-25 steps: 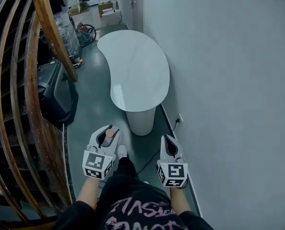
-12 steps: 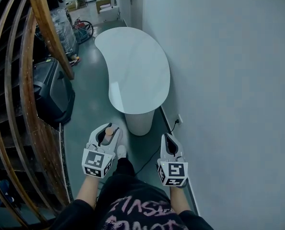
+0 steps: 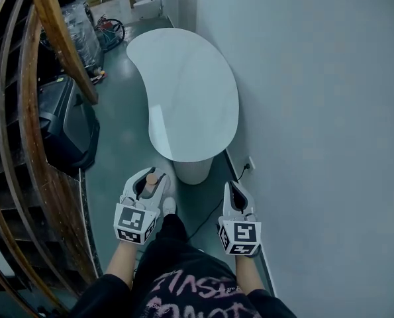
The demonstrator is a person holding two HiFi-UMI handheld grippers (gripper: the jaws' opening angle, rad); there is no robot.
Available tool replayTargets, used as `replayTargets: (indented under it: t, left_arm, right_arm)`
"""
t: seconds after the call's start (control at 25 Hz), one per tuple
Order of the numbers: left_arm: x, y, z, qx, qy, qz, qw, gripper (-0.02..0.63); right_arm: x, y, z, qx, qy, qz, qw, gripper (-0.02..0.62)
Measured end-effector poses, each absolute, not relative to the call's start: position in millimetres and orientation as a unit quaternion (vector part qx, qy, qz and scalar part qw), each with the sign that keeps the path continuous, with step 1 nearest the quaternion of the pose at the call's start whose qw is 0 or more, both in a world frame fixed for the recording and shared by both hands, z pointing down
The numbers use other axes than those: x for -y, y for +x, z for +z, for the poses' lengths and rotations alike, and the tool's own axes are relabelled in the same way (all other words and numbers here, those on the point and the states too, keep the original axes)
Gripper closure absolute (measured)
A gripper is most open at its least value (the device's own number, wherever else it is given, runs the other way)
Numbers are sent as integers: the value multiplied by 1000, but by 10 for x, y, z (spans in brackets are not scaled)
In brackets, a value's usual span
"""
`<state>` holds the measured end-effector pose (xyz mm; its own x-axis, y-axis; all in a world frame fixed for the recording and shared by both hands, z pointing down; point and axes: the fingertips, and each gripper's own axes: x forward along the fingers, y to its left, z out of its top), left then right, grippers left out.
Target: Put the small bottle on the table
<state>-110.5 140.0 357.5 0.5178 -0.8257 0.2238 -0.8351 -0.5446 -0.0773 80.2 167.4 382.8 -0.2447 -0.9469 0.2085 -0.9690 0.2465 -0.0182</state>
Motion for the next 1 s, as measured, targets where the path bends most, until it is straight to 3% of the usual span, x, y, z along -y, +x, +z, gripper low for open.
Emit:
replayTargets:
  t: [1.0]
  left_arm:
    - [189, -1225, 3771, 448, 885, 115, 51, 472]
  right_arm:
    - [-171, 642, 3952, 776, 616, 86, 106, 586]
